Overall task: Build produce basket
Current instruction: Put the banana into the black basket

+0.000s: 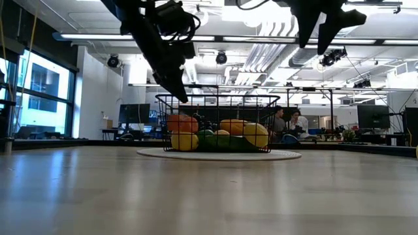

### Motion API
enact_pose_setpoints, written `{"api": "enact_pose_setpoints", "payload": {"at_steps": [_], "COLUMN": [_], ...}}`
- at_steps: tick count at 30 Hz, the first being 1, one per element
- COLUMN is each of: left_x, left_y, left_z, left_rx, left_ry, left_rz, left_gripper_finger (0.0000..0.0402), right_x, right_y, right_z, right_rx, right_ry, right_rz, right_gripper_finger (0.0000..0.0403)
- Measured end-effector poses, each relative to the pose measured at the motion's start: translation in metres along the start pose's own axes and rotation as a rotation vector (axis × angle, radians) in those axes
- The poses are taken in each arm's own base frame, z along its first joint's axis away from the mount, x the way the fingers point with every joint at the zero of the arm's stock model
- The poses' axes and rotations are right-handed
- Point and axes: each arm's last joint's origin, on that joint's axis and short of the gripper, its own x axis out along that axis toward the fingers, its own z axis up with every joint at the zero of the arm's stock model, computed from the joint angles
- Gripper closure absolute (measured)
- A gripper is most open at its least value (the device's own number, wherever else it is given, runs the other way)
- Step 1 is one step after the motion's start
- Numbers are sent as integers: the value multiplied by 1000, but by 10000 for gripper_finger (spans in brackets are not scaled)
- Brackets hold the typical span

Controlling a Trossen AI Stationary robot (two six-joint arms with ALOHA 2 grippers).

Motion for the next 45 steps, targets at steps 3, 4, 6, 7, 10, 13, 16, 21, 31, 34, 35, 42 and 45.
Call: {"api": "enact_pose_setpoints", "payload": {"at_steps": [3, 4, 6, 7, 10, 13, 16, 21, 31, 34, 35, 42, 45], "left_x": [0, 0, 0, 0, 0, 0, 0, 0, 0, -3, -4, -21, -29], "left_y": [0, 0, 0, 0, 0, 0, 1, 2, 2, 3, 3, 9, 11], "left_z": [0, 0, 0, 0, 0, 0, 0, 0, 1, 5, 7, 33, 43], "left_rx": [0, 0, 0, 3, 23, 25, 26, 51, 80, 88, 93, 89, 91], "left_ry": [0, 0, 0, 0, 0, 1, 4, 10, 1, -5, -14, -106, -143], "left_rz": [0, 0, 1, 1, 1, 9, 28, 63, 65, 67, 69, 87, 95], "left_gripper_finger": [313, 305, 289, 281, 258, 240, 227, 222, 225, 224, 224, 226, 227], "right_x": [-2, -3, -4, -5, -8, -11, -13, -8, 10, 17, 18, 40, 50], "right_y": [4, 5, 8, 9, 14, 17, 19, 26, 39, 40, 41, 28, 21], "right_z": [-8, -11, -18, -21, -32, -43, -53, -73, -111, -122, -125, -146, -152], "right_rx": [40, 54, 81, 95, 124, 153, 191, 239, 277, 257, 249, 227, 283], "right_ry": [7, 9, 15, 18, 25, 34, 47, 68, 76, 82, 88, 204, 235], "right_rz": [12, 17, 25, 29, 42, 54, 52, -15, -210, -302, -316, -424, -397], "right_gripper_finger": [187, 187, 187, 187, 187, 187, 187, 187, 187, 187, 187, 187, 187]}}
